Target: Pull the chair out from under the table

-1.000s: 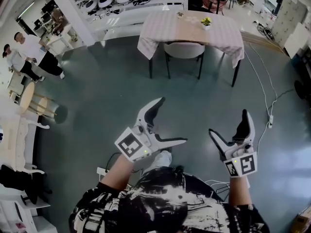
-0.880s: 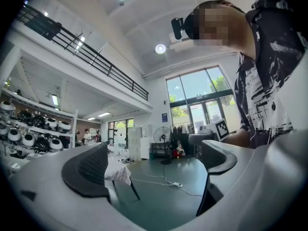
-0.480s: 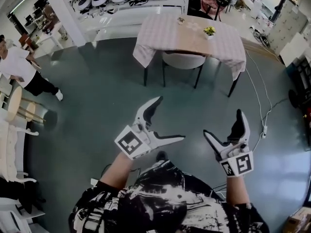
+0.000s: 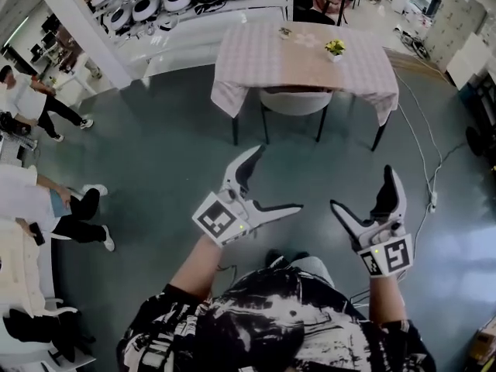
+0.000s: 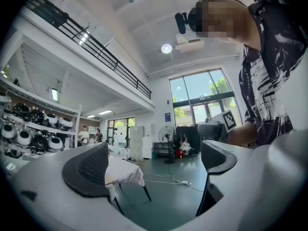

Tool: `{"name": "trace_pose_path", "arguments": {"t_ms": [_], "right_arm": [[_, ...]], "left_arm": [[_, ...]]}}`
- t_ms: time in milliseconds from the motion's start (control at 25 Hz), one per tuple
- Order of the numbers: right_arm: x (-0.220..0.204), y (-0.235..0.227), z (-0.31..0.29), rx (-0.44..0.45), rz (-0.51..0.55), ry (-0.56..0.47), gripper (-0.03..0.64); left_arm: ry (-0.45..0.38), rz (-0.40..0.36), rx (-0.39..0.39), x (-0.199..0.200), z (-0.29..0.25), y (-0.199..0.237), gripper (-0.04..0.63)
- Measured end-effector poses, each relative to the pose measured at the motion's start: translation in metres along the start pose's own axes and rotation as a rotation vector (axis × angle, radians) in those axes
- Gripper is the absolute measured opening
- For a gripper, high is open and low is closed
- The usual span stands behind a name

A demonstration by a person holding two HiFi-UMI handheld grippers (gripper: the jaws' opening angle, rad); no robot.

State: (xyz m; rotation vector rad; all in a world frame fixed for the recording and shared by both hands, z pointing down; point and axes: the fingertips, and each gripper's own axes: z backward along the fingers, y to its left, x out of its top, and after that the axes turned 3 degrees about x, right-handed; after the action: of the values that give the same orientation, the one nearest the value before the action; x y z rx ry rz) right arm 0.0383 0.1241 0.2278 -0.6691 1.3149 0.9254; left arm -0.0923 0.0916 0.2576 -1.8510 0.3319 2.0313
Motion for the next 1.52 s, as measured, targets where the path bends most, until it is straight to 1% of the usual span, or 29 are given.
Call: {"name": "trace_pose_path", "arguments": {"t_ms": [200,360,560,800,920,1000,1160,1320,1520], "right_arm": [[-0.010,-0.026,-0.027,-0.002,-0.004,-0.007,0.575],[-0.023,-0.062,-0.053,0.014,-0.021,-0.007,0.575],[-0.039,-0.117,-0.101,0.051,-0.044,-0.013,0.575],[-0.059,-0.199,-0.153,0.091,-0.059,-0.002,0.575],[-0.066,-0.233,-0.172,0.109,-0.065,0.007,0.575],[-0.069,-0.251,-0.184,0.124,-0.063,0.009,0.575],[-0.077,-0.277,-0.207,0.139,-0.080,0.020,0.575],[-0.087,-0.294,-0.234,0.147,-0.079,0.020,0.575],[-0.105,-0.310,-0.274,0.125,-0.064,0.031,0.575]], "left_arm": [[0.000,0.003,-0.002,-0.010,-0.032,0.032,0.569],[0.010,-0.007,0.009,-0.019,-0.065,0.058,0.569],[0.015,-0.008,0.035,-0.025,-0.112,0.105,0.569],[0.032,0.000,0.066,-0.040,-0.186,0.160,0.569],[0.051,0.012,0.086,-0.047,-0.216,0.182,0.569],[0.054,0.005,0.092,-0.050,-0.233,0.193,0.569],[0.066,0.010,0.108,-0.052,-0.252,0.212,0.569],[0.069,0.014,0.122,-0.061,-0.264,0.243,0.569],[0.068,0.025,0.088,-0.083,-0.282,0.286,0.569]]}}
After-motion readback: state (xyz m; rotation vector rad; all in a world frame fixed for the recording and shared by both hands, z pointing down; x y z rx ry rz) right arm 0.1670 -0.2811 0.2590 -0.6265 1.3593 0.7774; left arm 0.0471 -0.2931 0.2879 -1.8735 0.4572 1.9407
